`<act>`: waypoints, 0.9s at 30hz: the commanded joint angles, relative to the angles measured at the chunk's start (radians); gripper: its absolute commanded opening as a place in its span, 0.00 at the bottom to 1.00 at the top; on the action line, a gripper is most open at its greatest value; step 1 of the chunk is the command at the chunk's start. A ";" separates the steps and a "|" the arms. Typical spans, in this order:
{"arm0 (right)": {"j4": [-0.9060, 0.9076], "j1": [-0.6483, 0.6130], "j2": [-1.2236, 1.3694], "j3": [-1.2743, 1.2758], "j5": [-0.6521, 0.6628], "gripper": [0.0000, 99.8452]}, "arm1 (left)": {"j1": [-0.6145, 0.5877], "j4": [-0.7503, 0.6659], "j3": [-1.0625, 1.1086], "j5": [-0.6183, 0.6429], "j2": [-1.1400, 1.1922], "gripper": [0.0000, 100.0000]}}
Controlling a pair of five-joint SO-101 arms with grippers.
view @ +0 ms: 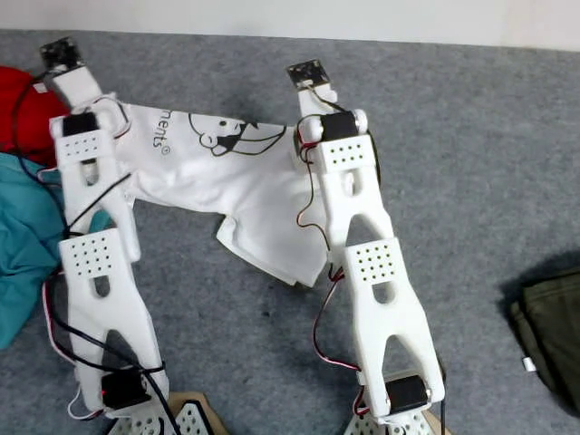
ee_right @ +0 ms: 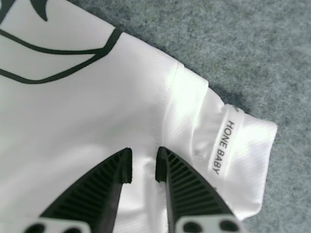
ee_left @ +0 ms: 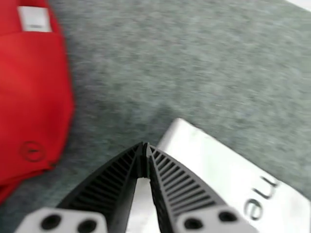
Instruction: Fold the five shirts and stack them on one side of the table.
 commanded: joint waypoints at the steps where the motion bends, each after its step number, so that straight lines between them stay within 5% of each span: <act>1: 0.008 -0.001 -0.027 -0.125 -0.005 0.10 | 0.051 0.018 -0.140 0.006 0.024 0.01; 16: 0.008 0.010 -0.027 -0.125 -0.008 0.10 | 0.053 0.040 -0.211 0.006 0.064 0.01; 27: 0.010 0.010 -0.025 -0.125 -0.009 0.10 | 0.067 -0.166 -0.183 0.003 0.127 0.01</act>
